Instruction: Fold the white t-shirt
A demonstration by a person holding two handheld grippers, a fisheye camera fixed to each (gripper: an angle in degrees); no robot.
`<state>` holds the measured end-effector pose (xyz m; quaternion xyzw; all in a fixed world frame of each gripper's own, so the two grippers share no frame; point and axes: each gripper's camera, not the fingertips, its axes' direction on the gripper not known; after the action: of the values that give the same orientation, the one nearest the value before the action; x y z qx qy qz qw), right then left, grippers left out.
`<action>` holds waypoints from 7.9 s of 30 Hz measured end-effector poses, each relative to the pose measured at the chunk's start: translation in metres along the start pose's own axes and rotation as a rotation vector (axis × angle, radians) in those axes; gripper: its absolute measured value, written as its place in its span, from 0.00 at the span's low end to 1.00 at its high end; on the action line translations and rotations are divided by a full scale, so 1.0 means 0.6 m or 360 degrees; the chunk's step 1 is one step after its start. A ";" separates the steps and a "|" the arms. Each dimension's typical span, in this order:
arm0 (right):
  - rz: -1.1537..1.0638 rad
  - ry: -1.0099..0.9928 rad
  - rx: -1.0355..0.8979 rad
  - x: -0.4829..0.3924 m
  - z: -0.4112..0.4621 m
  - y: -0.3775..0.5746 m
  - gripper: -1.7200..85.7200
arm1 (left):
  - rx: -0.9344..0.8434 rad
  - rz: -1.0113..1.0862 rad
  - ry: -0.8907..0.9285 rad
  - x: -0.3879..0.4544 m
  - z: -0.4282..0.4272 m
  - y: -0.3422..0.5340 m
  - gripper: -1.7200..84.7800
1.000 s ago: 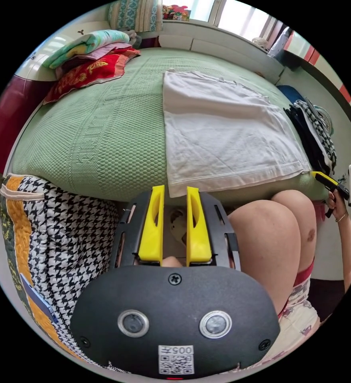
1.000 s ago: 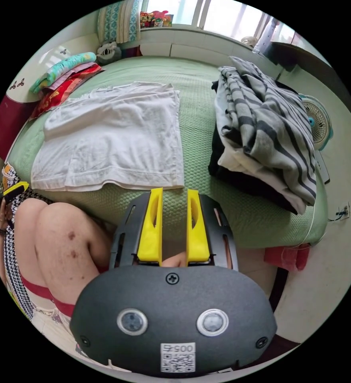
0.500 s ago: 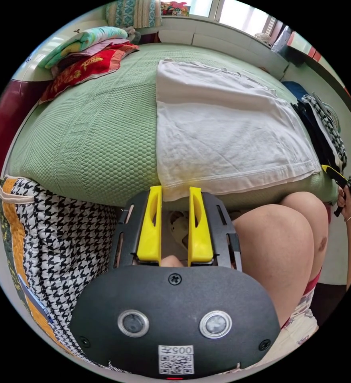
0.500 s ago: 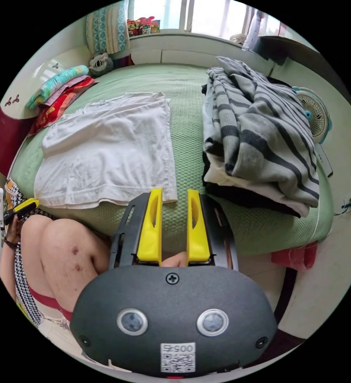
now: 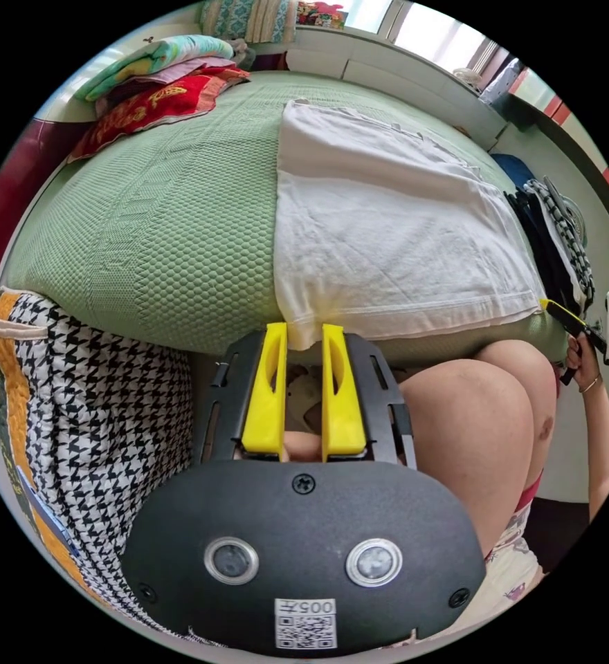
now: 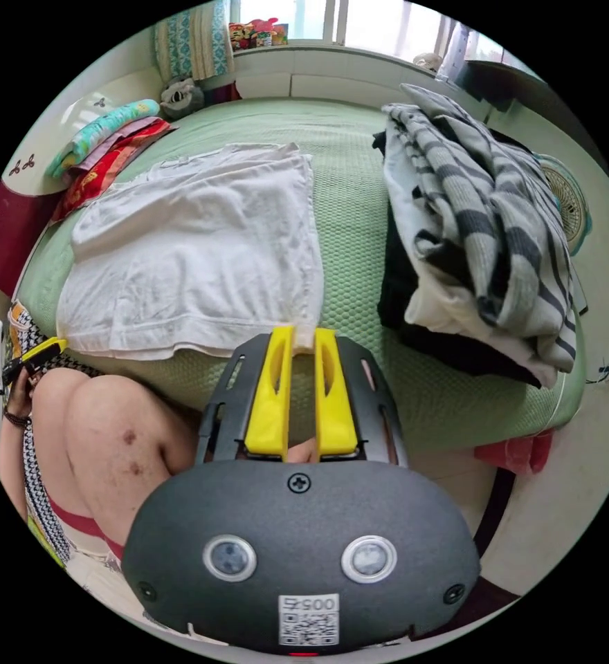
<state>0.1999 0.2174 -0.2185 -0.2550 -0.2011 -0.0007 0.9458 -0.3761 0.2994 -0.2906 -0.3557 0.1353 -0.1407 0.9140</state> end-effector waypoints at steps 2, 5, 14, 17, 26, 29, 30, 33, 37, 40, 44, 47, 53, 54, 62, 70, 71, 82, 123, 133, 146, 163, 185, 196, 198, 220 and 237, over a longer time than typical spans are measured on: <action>-0.0059 0.0001 0.0035 -0.007 -0.023 0.016 0.04 | -0.0044 0.0049 0.0039 0.011 -0.009 0.014 0.06; -0.0054 -0.0051 0.0063 0.000 -0.063 0.036 0.03 | 0.0026 0.0081 -0.0029 0.030 -0.049 0.045 0.06; 0.0007 -0.0098 0.0197 0.023 -0.222 0.128 0.03 | 0.0241 0.0117 -0.0148 0.083 -0.240 0.138 0.05; 0.0026 -0.0129 0.0256 0.025 -0.279 0.154 0.03 | 0.0310 0.0116 -0.0128 0.101 -0.304 0.168 0.05; 0.0039 -0.0037 0.0422 0.035 -0.426 0.235 0.04 | 0.0502 0.0084 -0.0167 0.147 -0.463 0.273 0.05; 0.0093 -0.0077 0.0408 0.045 -0.452 0.274 0.06 | 0.0478 0.0035 -0.0147 0.153 -0.484 0.322 0.05; 0.0099 -0.0083 0.0403 0.047 -0.456 0.282 0.06 | 0.0469 0.0022 -0.0132 0.153 -0.492 0.342 0.05; 0.0114 -0.0104 0.0351 0.053 -0.470 0.321 0.08 | 0.0467 -0.0024 -0.0048 0.151 -0.519 0.386 0.04; 0.0115 -0.0134 0.0299 0.060 -0.495 0.362 0.09 | 0.0496 -0.0039 -0.0041 0.163 -0.574 0.432 0.04; 0.0123 -0.0123 0.0322 0.063 -0.525 0.384 0.09 | 0.0542 0.0001 -0.0076 0.182 -0.621 0.459 0.04; 0.0121 -0.0153 0.0373 0.068 -0.572 0.411 0.09 | 0.0605 0.0025 -0.0103 0.201 -0.673 0.488 0.04; 0.0114 -0.0153 0.0393 0.068 -0.596 0.430 0.08 | 0.0624 0.0028 -0.0126 0.211 -0.702 0.510 0.04; 0.0098 -0.0171 0.0376 0.067 -0.621 0.459 0.06 | 0.0643 0.0024 -0.0104 0.220 -0.740 0.548 0.04; 0.0094 -0.0168 0.0378 0.066 -0.624 0.461 0.06 | 0.0648 0.0025 -0.0119 0.220 -0.745 0.553 0.04; 0.0044 -0.0166 0.0356 0.046 -0.652 0.475 0.03 | 0.0632 -0.0049 -0.0093 0.200 -0.764 0.582 0.04; -0.0001 -0.0128 0.0341 0.021 -0.678 0.456 0.03 | 0.0602 -0.0107 -0.0109 0.178 -0.769 0.576 0.04; 0.0022 -0.0141 0.0336 0.023 -0.673 0.450 0.03 | 0.0595 -0.0111 -0.0115 0.177 -0.767 0.573 0.04; 0.0162 -0.0134 0.0278 0.030 -0.609 0.380 0.01 | 0.0597 -0.0121 -0.0137 0.172 -0.720 0.473 0.04; 0.0290 0.0037 0.0222 -0.034 -0.061 -0.385 0.06 | 0.0209 -0.0156 -0.0046 -0.042 -0.186 -0.461 0.15; 0.0113 -0.0122 -0.0206 -0.066 0.022 -0.205 0.14 | -0.0044 -0.0161 0.0186 -0.082 -0.034 -0.287 0.17; 0.0120 0.0017 -0.0152 -0.114 0.029 -0.197 0.00 | -0.0021 -0.0116 -0.0072 -0.040 -0.016 -0.286 0.04; -0.0053 -0.0042 0.0153 -0.185 0.015 -0.267 0.11 | 0.0183 -0.0079 -0.0207 -0.010 0.029 -0.340 0.01; -0.0205 0.0090 -0.0126 -0.295 0.238 -0.643 0.10 | 0.0067 0.0143 -0.0385 0.107 0.220 -0.638 0.01; 0.0054 -0.0104 -0.0193 -0.164 0.184 -0.579 0.11 | 0.0104 0.0223 -0.0255 0.185 0.191 -0.515 0.01; -0.0014 -0.0033 -0.0141 -0.146 0.151 -0.543 0.12 | 0.0148 0.0380 -0.0282 0.237 0.184 -0.471 0.01; -0.0082 0.0104 0.0169 0.051 -0.060 -0.317 0.11 | -0.0075 0.0917 0.0040 0.806 0.335 -0.184 0.18; 0.0121 -0.0266 -0.0142 0.145 0.087 -0.505 0.15 | 0.0113 0.0697 0.0211 0.608 0.181 -0.188 0.05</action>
<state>0.2288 -0.0122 0.0020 -0.3035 -0.2691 0.0476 0.9128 -0.0198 0.1572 -0.1893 -0.2754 0.2640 0.0332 0.9238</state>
